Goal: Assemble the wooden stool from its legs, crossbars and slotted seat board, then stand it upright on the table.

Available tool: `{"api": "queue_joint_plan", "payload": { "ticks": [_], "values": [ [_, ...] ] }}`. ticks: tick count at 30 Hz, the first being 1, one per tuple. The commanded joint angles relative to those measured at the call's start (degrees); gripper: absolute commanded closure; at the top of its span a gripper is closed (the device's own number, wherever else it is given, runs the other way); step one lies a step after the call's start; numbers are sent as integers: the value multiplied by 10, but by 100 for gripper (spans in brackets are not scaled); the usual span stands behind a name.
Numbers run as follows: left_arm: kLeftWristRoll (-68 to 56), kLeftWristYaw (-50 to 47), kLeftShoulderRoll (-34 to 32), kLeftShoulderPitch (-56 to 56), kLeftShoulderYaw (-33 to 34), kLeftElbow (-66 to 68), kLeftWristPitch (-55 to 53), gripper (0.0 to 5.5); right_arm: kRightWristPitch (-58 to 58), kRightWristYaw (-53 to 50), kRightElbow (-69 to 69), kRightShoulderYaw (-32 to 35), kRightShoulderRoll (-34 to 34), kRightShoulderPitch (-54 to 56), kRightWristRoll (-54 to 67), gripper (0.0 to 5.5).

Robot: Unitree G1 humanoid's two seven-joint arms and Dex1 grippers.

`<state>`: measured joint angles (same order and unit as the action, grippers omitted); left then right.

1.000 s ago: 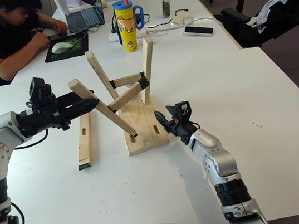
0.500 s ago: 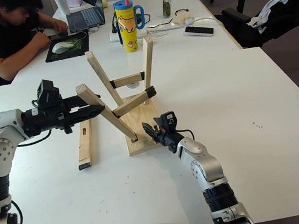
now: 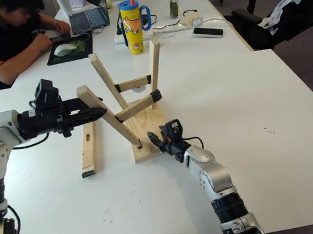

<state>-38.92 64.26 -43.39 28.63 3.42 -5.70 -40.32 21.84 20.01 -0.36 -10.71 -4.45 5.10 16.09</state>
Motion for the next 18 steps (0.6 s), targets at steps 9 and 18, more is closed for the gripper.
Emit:
{"api": "queue_joint_plan", "payload": {
  "ticks": [9,18],
  "values": [
    [66,42,-16,17,-50,28,56,348,23,8,27,-13,-5,-25,-14,272],
    [135,79,-38,9,-117,8,103,348,16,11,31,-23,-18,-27,-38,272]
  ]
}}
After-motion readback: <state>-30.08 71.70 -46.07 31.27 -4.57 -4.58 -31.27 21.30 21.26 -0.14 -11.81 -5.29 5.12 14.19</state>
